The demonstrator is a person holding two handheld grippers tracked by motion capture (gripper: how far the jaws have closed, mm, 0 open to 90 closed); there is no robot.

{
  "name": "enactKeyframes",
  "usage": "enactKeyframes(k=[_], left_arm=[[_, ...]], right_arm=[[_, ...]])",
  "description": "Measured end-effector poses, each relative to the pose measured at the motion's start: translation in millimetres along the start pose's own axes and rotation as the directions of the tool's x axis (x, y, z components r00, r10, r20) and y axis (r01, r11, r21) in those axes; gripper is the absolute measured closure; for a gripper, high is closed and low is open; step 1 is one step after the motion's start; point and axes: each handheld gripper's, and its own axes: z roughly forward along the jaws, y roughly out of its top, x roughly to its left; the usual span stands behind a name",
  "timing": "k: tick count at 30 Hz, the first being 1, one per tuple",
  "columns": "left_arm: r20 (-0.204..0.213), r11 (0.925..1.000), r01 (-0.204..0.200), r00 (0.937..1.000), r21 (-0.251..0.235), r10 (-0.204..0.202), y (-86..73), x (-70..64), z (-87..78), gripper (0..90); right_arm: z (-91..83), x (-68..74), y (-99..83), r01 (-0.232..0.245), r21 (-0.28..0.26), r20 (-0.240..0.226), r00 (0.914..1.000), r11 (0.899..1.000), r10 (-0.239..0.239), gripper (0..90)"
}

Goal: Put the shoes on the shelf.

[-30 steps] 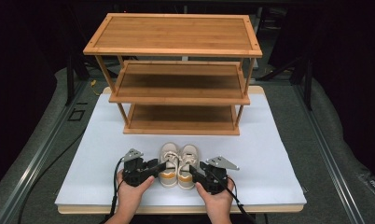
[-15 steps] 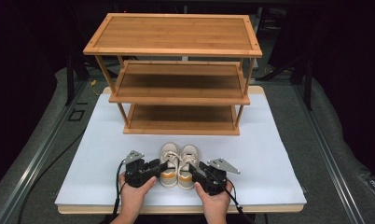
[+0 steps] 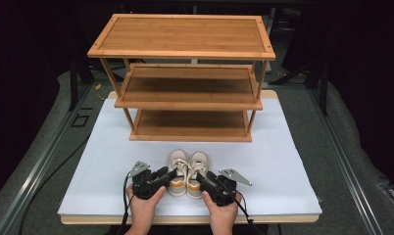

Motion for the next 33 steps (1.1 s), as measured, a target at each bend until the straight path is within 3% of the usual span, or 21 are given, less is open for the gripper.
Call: enactKeyframes(k=[6, 7, 8, 10, 13, 16, 18, 23, 33], left_arm=[[-0.009, 0.9995, 0.017, 0.9998, -0.027, -0.017, -3.6, -1.2, 0.3, 51.5], [-0.009, 0.9992, 0.021, 0.9997, -0.034, -0.021, -4.2, -1.2, 0.4, 51.5], [-0.009, 0.9990, 0.026, 0.9996, -0.038, -0.026, -4.8, -1.2, 0.3, 51.5], [-0.006, 0.9984, 0.032, 0.9995, -0.047, -0.033, -5.9, -0.7, 0.4, 51.5], [-0.006, 0.9979, 0.042, 0.9991, -0.050, -0.042, -6.7, -0.7, 0.3, 51.8], [-0.005, 0.9971, 0.048, 0.9988, -0.058, -0.049, -7.5, -1.2, 0.6, 51.9], [-0.007, 0.9969, 0.050, 0.9987, -0.061, -0.050, -8.0, -1.6, 0.6, 52.2], [0.000, 0.9969, 0.053, 0.9986, -0.058, -0.053, -7.8, -0.9, 0.7, 52.9], [0.001, 0.9966, 0.060, 0.9982, -0.056, -0.060, -7.3, -0.8, 0.9, 53.8]], right_arm=[[-1.4, 0.2, -2.1, -0.016, -0.003, 0.016, 0.9997, 1.000, 0.016, 51.9], [0.1, 0.1, -3.1, -0.024, -0.026, 0.005, 0.9997, 0.999, 0.024, 51.8], [-1.7, 0.1, -3.1, -0.024, -0.006, 0.008, 0.9997, 1.000, 0.025, 51.6], [0.2, 0.6, -4.6, -0.032, -0.038, 0.009, 0.9994, 0.999, 0.032, 51.1], [-1.0, 1.5, -5.6, -0.041, -0.028, 0.018, 0.9990, 0.999, 0.041, 50.3], [0.7, 2.3, -7.6, -0.045, -0.065, 0.017, 0.9988, 0.997, 0.047, 51.5], [-0.3, 2.6, -7.8, -0.048, -0.056, 0.035, 0.9981, 0.997, 0.050, 52.1], [0.4, 3.2, -10.4, -0.066, -0.086, 0.019, 0.9975, 0.994, 0.067, 54.1], [-1.1, 2.5, -8.9, -0.062, -0.059, 0.025, 0.9977, 0.996, 0.063, 55.7]])
